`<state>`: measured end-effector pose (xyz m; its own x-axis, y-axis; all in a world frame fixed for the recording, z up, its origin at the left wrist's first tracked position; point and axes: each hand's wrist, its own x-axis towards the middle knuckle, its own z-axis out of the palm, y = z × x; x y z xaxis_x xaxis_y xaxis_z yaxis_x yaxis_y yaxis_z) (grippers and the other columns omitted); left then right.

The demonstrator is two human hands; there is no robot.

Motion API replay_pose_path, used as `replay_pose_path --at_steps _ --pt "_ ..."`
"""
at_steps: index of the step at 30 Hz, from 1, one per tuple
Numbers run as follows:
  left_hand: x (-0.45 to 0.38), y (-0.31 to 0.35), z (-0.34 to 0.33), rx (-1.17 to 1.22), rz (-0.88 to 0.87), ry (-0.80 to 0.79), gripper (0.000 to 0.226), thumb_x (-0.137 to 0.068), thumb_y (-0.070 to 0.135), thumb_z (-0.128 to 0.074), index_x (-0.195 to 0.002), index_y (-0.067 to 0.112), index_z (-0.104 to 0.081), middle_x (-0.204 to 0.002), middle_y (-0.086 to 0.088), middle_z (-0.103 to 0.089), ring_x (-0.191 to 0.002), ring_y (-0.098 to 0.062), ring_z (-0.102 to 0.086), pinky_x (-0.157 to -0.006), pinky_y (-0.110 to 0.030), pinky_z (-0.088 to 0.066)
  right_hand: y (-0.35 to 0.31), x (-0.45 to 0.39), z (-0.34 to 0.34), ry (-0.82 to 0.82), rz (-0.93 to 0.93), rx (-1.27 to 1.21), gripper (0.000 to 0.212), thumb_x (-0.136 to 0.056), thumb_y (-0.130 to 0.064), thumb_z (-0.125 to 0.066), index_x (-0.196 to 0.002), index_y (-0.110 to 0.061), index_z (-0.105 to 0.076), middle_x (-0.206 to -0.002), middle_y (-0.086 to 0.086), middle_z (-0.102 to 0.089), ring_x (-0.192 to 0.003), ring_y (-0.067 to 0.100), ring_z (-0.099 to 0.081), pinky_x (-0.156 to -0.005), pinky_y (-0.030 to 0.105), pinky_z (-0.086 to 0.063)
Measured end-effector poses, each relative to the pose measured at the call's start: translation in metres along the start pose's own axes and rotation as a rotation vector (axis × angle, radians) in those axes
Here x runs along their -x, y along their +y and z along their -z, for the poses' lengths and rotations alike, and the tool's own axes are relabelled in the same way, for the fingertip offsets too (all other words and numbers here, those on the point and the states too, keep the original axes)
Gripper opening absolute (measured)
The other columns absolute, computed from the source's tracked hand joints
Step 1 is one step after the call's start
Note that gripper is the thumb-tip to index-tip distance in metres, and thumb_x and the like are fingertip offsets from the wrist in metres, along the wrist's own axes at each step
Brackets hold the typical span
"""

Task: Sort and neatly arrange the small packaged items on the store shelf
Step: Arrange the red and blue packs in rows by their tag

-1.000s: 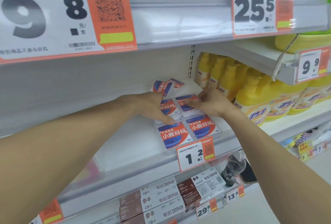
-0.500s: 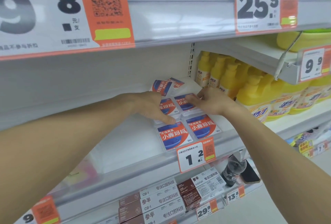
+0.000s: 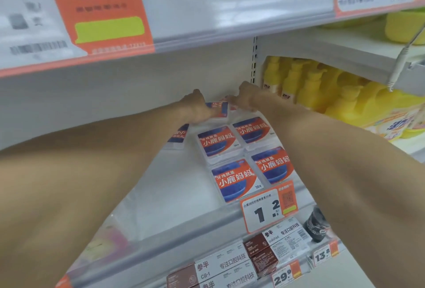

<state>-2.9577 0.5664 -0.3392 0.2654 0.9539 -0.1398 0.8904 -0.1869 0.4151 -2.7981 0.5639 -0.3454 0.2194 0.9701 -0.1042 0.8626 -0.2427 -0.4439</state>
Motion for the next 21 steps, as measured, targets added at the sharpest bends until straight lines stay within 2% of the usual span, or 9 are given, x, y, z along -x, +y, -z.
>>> replay_pose_path --at_steps 2,4,6,10,12,14,15,18,21 --pt "-0.005 0.000 -0.004 -0.020 -0.009 -0.035 0.077 -0.083 0.053 -0.065 -0.143 0.018 -0.030 -0.134 -0.006 -0.054 -0.109 -0.027 -0.059 -0.082 -0.037 -0.054 0.001 -0.003 -0.001 0.016 -0.007 -0.041 0.044 -0.093 -0.051 -0.058 -0.111 -0.011 -0.052 -0.106 0.007 -0.057 -0.070 0.018 -0.053 -0.073 0.029 -0.044" --pt "-0.006 0.000 -0.006 -0.027 -0.009 -0.045 0.083 -0.080 0.049 -0.071 -0.145 0.021 -0.028 -0.138 -0.006 -0.051 -0.113 -0.027 -0.058 -0.089 -0.040 -0.053 0.001 -0.003 -0.002 0.023 -0.005 -0.128 0.047 -0.087 -0.050 -0.067 -0.110 -0.011 -0.054 -0.110 0.008 -0.060 -0.080 0.021 -0.061 -0.080 0.030 -0.054" --pt "-0.004 0.001 -0.001 -0.023 -0.017 0.009 0.086 -0.074 0.044 -0.079 -0.143 0.019 -0.035 -0.136 -0.006 -0.053 -0.109 -0.025 -0.060 -0.083 -0.035 -0.050 -0.002 -0.001 0.000 0.054 -0.004 -0.250 0.055 -0.083 -0.043 -0.075 -0.120 -0.007 -0.058 -0.115 0.010 -0.065 -0.094 0.026 -0.068 -0.088 0.036 -0.058" --pt "0.003 0.000 0.018 0.073 -0.083 0.171 0.042 -0.077 0.029 -0.079 -0.111 0.008 -0.066 -0.110 -0.008 -0.068 -0.082 -0.018 -0.063 -0.063 -0.023 -0.048 -0.005 0.019 0.013 0.134 0.037 -0.454 0.055 -0.084 -0.026 -0.078 -0.130 -0.008 -0.055 -0.113 0.004 -0.063 -0.093 0.021 -0.067 -0.071 0.030 -0.060" --pt "0.012 -0.002 0.029 0.170 -0.098 0.266 0.027 -0.078 0.026 -0.077 -0.095 0.009 -0.067 -0.095 -0.006 -0.066 -0.080 -0.020 -0.064 -0.067 -0.028 -0.053 -0.001 0.035 0.020 0.230 0.052 -0.612 0.034 -0.084 -0.022 -0.076 -0.111 -0.011 -0.060 -0.103 0.001 -0.066 -0.090 0.019 -0.067 -0.061 0.023 -0.055" --pt "0.025 -0.001 0.037 0.278 -0.087 0.329 0.022 -0.077 0.026 -0.075 -0.079 0.011 -0.058 -0.085 -0.007 -0.060 -0.073 -0.020 -0.059 -0.070 -0.034 -0.054 0.008 0.055 0.024 0.299 0.075 -0.764 0.017 -0.084 -0.021 -0.075 -0.093 -0.016 -0.061 -0.094 0.001 -0.069 -0.089 0.018 -0.070 -0.071 0.031 -0.060" --pt "0.033 -0.001 0.041 0.340 -0.078 0.337 0.023 -0.077 0.024 -0.074 -0.075 0.012 -0.055 -0.084 -0.007 -0.058 -0.072 -0.020 -0.058 -0.070 -0.035 -0.054 0.010 0.066 0.025 0.318 0.092 -0.859 0.020 -0.084 -0.021 -0.074 -0.098 -0.015 -0.061 -0.095 0.002 -0.070 -0.089 0.018 -0.071 -0.075 0.036 -0.061" --pt "0.066 0.007 0.051 0.549 -0.055 0.295 0.019 -0.080 0.020 -0.073 -0.091 0.011 -0.060 -0.091 -0.003 -0.062 -0.080 -0.019 -0.065 -0.064 -0.029 -0.057 0.015 0.103 0.026 0.396 0.097 -1.070 0.049 -0.090 -0.025 -0.068 -0.132 -0.019 -0.044 -0.106 0.004 -0.067 -0.081 0.016 -0.071 -0.059 0.027 -0.059" --pt "0.100 0.017 0.051 0.661 -0.076 0.309 0.038 -0.083 0.021 -0.069 -0.116 0.019 -0.051 -0.103 0.001 -0.058 -0.082 -0.017 -0.065 -0.052 -0.024 -0.054 0.024 0.141 0.023 0.437 0.161 -1.090 0.048 -0.098 -0.021 -0.058 -0.138 -0.034 -0.036 -0.093 0.005 -0.069 -0.050 0.010 -0.059 -0.042 0.024 -0.045"
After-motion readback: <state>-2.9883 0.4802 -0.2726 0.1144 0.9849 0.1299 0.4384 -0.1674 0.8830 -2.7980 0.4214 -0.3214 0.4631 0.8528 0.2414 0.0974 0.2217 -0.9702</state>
